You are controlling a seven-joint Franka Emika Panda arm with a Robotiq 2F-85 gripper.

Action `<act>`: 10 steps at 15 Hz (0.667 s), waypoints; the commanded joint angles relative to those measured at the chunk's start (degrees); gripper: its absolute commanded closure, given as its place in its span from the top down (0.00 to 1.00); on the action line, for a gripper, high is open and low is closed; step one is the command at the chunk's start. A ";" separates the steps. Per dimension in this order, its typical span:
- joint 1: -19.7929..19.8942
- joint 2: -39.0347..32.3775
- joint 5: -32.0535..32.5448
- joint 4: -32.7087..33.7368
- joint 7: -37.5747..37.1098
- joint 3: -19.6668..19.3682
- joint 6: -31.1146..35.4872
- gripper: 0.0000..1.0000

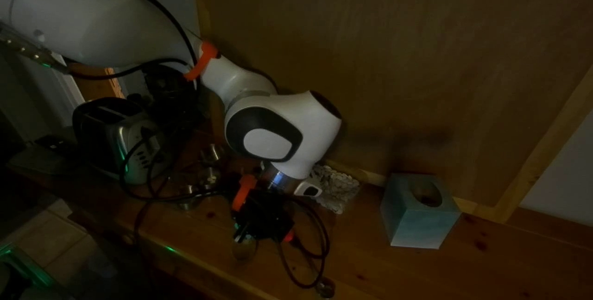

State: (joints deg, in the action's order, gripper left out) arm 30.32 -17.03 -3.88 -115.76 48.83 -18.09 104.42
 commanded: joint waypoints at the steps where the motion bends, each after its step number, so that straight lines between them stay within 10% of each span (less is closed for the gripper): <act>1: -0.38 1.77 -0.33 -2.08 0.80 -0.28 4.74 0.03; 7: -0.48 1.40 0.35 -2.43 0.35 -0.36 7.51 0.03; 10: -0.55 1.35 0.53 -2.78 0.22 -0.37 7.88 0.35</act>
State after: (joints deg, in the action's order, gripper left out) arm 30.30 -17.02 -3.92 -116.78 48.83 -18.09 110.89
